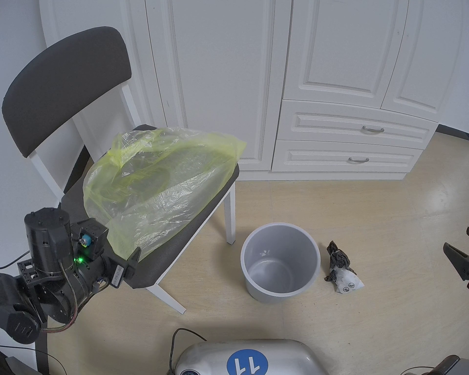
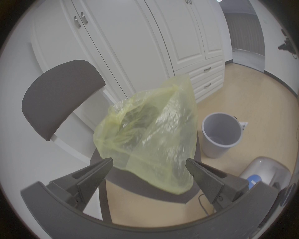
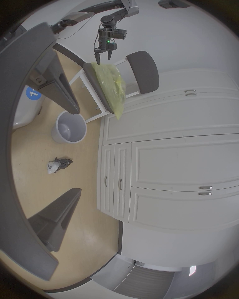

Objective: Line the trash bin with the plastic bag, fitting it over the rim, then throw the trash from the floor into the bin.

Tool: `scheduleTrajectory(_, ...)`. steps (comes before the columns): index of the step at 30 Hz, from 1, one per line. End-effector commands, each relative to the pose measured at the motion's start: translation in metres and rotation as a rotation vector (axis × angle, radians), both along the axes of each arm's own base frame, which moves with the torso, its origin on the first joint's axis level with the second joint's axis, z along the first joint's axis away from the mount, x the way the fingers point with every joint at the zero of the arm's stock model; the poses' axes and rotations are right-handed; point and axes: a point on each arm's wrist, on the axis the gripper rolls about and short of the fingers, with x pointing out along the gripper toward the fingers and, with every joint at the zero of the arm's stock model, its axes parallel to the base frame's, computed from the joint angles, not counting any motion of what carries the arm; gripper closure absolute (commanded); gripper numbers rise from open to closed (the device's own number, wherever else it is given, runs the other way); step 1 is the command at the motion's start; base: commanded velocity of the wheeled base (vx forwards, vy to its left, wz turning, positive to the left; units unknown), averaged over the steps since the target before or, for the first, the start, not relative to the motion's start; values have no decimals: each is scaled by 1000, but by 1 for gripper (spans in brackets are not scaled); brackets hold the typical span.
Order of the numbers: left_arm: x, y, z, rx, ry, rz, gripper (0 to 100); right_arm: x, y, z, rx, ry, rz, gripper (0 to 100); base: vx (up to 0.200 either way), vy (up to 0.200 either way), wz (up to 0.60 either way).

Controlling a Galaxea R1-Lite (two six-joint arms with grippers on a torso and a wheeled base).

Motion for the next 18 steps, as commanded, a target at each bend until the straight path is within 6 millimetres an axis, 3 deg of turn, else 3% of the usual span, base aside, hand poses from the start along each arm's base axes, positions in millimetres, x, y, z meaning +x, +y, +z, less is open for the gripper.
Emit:
scheduleTrajectory(1, -8, 6, -13, 38, 46, 6, 0, -4, 0, 0, -10, -7, 4, 0, 0, 0, 0)
scheduleTrajectory(11, 8, -2, -38, 108, 139, 1, 0, -3, 0, -1, -11, -1, 4, 0, 0, 0, 0)
scheduleTrajectory(18, 3, -3, -36, 133, 72, -34, 0, -4, 0, 0, -10, -4, 4, 0, 0, 0, 0)
